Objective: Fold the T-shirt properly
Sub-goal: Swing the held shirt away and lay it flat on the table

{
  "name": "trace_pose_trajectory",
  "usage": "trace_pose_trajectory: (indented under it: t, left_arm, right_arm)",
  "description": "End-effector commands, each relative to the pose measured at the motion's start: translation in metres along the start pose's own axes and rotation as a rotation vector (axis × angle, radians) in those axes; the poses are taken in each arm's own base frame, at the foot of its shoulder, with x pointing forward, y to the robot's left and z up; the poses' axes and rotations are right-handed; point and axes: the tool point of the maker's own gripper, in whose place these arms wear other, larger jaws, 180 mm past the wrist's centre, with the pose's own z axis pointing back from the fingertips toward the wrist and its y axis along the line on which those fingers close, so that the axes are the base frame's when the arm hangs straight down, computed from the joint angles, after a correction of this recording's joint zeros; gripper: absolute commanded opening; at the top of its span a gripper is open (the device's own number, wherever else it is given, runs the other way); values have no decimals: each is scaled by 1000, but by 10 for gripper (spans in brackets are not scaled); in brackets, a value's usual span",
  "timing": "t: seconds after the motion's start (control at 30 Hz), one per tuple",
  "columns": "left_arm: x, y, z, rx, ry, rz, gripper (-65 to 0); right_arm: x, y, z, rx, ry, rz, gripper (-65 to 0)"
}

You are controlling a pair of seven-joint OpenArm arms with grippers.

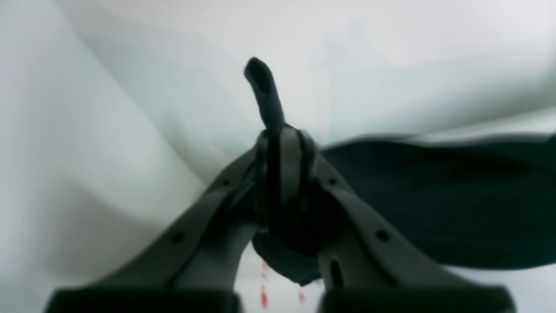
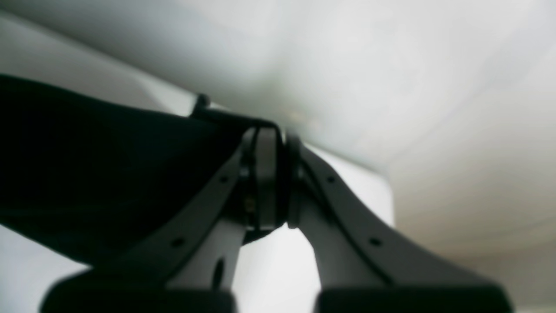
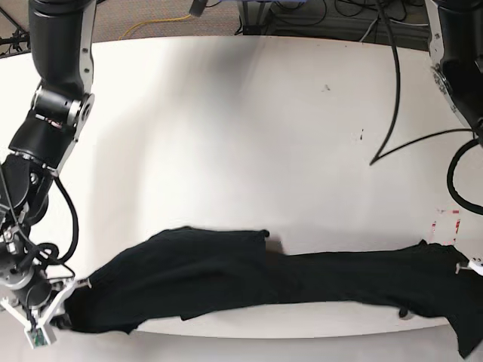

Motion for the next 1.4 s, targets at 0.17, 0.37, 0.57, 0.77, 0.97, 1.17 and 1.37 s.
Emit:
trace_pose_trajectory:
  t: [0.17, 0.37, 0.57, 0.77, 0.97, 1.17, 1.37]
  left_arm:
    - [-79, -20, 30, -15, 150, 21, -650]
    - [-147, -34, 62, -30, 300, 56, -650]
    - [-199, -56, 101, -112, 426, 26, -650]
    - [-238, -61, 138, -122, 536, 47, -650]
    - [-263, -62, 163, -157, 618, 32, -650]
    - [-290, -56, 192, -161, 697, 57, -650]
    - [-307, -46, 205, -136, 725, 77, -650]
  right_arm:
    - [-95, 27, 20, 41, 93, -138, -650]
    - [-181, 48, 46, 79, 227, -272, -650]
    - [-236, 79, 74, 133, 322, -357, -650]
    - [-275, 94, 100, 150, 397, -427, -650]
    - [-291, 117, 110, 184, 429, -481, -650]
    - [-316, 119, 127, 163, 486, -520, -650]
    - [-320, 124, 129, 164, 488, -544, -636]
